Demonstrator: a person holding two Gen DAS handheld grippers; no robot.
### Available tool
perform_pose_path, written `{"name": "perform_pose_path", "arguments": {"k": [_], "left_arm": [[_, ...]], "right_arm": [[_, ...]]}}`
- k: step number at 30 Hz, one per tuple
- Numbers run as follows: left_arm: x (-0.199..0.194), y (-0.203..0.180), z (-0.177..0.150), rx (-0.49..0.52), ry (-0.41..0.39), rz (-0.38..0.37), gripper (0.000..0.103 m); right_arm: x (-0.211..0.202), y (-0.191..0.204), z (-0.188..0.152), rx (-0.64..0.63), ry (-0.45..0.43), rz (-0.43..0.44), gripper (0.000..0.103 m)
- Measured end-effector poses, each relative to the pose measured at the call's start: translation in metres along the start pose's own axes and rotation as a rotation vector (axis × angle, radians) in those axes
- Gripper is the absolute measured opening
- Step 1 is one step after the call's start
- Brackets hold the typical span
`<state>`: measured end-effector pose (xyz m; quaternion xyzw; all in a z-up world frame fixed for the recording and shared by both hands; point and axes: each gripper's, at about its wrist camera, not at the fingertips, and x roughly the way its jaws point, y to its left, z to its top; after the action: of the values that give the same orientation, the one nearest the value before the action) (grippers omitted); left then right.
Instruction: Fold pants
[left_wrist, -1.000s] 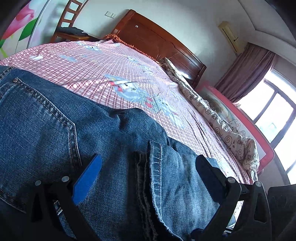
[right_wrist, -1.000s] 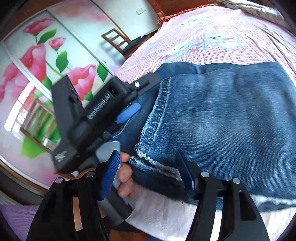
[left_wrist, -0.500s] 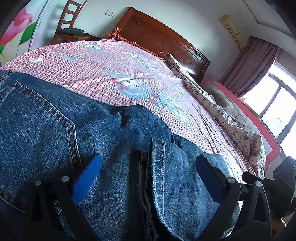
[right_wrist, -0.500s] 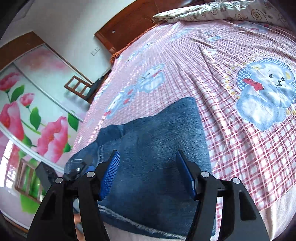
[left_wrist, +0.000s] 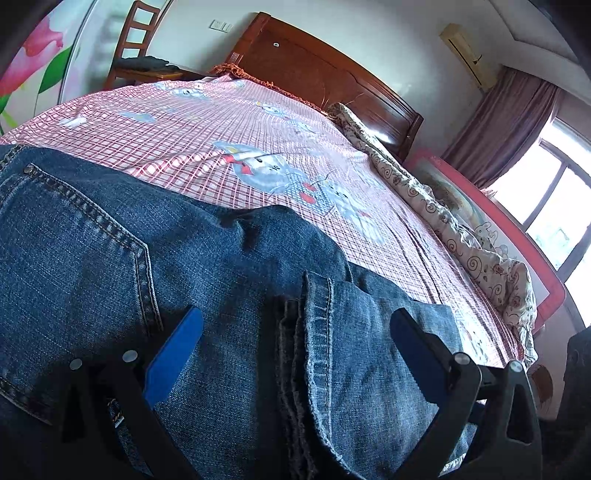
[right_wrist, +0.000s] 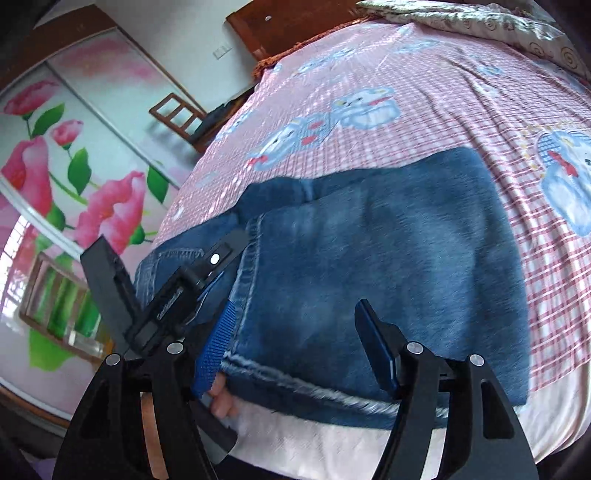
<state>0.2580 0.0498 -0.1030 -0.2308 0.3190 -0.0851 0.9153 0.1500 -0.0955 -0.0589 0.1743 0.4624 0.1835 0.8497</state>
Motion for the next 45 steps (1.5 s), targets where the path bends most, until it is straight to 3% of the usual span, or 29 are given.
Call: {"name": "perform_pose_path", "arguments": {"k": [6,10,13,15,17,20,23,26,29,31,32,35,38,45], "left_arm": [[0.0,-0.001,-0.001,-0.001,-0.002,-0.004,0.101],[-0.001,0.0,0.0,-0.008,-0.004,-0.013,0.101],[-0.007,0.003,0.001,-0.014,0.007,-0.064,0.101],[-0.018,0.004,0.0,0.012,0.042,-0.098,0.101],[-0.039,0.01,-0.004,0.008,0.027,-0.102,0.101],[-0.087,0.036,-0.01,-0.075,-0.033,-0.125,0.101],[-0.136,0.077,-0.012,-0.195,-0.108,-0.095,0.101],[-0.17,0.135,-0.017,-0.442,-0.165,-0.094,0.101],[-0.181,0.185,-0.022,-0.7,-0.184,-0.153,0.101],[-0.186,0.207,-0.025,-0.815,-0.201,-0.158,0.101],[-0.187,0.213,-0.025,-0.848,-0.193,-0.136,0.101],[-0.187,0.224,-0.028,-0.944,-0.212,-0.186,0.101],[-0.179,0.228,-0.027,-0.99,-0.19,-0.176,0.101],[-0.161,0.221,-0.012,-1.024,-0.104,-0.035,0.101]], "right_arm": [[0.036,0.02,-0.019,-0.046,0.105,-0.015,0.069],[0.039,0.021,-0.023,-0.048,0.1,-0.037,0.069],[0.039,0.017,-0.019,-0.015,0.119,-0.019,0.069],[0.039,0.012,-0.018,0.006,0.12,0.001,0.069],[0.038,0.011,-0.02,0.006,0.116,0.004,0.069],[0.037,0.015,-0.022,-0.015,0.108,-0.016,0.069],[0.037,0.017,-0.024,-0.027,0.103,-0.033,0.069],[0.037,0.017,-0.023,-0.027,0.101,-0.038,0.069],[0.037,0.018,-0.024,-0.034,0.101,-0.048,0.069],[0.038,0.018,-0.024,-0.04,0.1,-0.056,0.069],[0.037,0.019,-0.024,-0.042,0.099,-0.058,0.069],[0.038,0.02,-0.023,-0.048,0.099,-0.064,0.069],[0.038,0.02,-0.023,-0.049,0.097,-0.068,0.069],[0.039,0.019,-0.023,-0.035,0.092,-0.064,0.069]]}}
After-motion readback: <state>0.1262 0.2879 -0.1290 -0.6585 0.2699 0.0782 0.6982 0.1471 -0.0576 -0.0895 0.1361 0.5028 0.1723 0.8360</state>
